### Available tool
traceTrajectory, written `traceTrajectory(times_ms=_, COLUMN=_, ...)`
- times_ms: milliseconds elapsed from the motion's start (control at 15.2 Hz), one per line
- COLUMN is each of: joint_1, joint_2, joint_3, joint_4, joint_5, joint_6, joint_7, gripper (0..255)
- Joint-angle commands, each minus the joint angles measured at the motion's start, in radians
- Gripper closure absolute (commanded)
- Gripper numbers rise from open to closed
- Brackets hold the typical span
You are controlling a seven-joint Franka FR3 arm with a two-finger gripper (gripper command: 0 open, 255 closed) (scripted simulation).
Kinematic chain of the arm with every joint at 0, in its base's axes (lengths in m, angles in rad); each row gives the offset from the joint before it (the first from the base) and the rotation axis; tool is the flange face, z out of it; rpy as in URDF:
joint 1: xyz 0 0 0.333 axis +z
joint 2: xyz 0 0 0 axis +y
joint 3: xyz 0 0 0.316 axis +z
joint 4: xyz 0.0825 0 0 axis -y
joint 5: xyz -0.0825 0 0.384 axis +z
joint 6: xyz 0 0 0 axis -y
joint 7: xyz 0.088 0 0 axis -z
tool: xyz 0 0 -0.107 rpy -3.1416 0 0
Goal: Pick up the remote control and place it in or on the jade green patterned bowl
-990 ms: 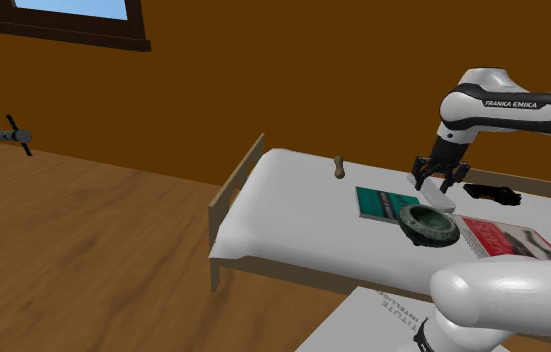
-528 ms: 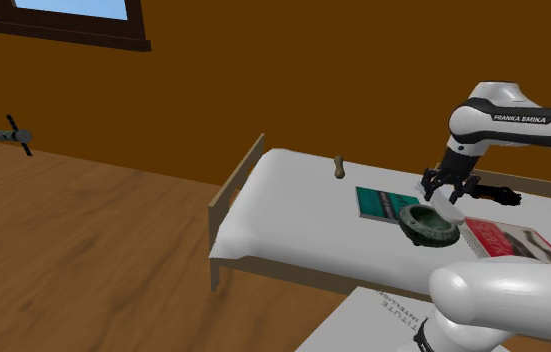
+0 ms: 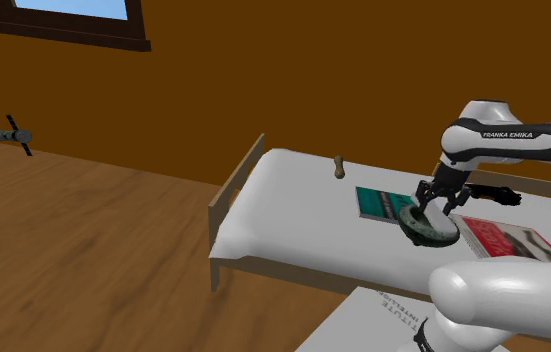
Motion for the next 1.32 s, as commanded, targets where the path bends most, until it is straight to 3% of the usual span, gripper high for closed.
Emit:
traceTrajectory(times_ms=0, joint_1=-0.003, joint_2=0.002, joint_3=-0.006, joint_4=-0.022, joint_5=-0.007, joint_6=0.025, joint_7=0.001, gripper=255)
traceTrajectory(times_ms=528, joint_1=-0.003, joint_2=0.002, joint_3=-0.006, joint_4=-0.022, joint_5=-0.007, joint_6=0.025, joint_7=0.001, gripper=255)
traceTrajectory(times_ms=594, joint_1=-0.003, joint_2=0.003, joint_3=-0.006, joint_4=-0.022, joint_5=-0.007, joint_6=0.025, joint_7=0.001, gripper=0)
traceTrajectory(times_ms=924, joint_1=-0.003, joint_2=0.002, joint_3=-0.006, joint_4=-0.022, joint_5=-0.007, joint_6=0.025, joint_7=0.001, gripper=0)
traceTrajectory(times_ms=1254, joint_1=0.008, joint_2=-0.025, joint_3=0.030, joint_4=0.087, joint_5=0.026, joint_6=-0.111, joint_7=-0.004, gripper=0)
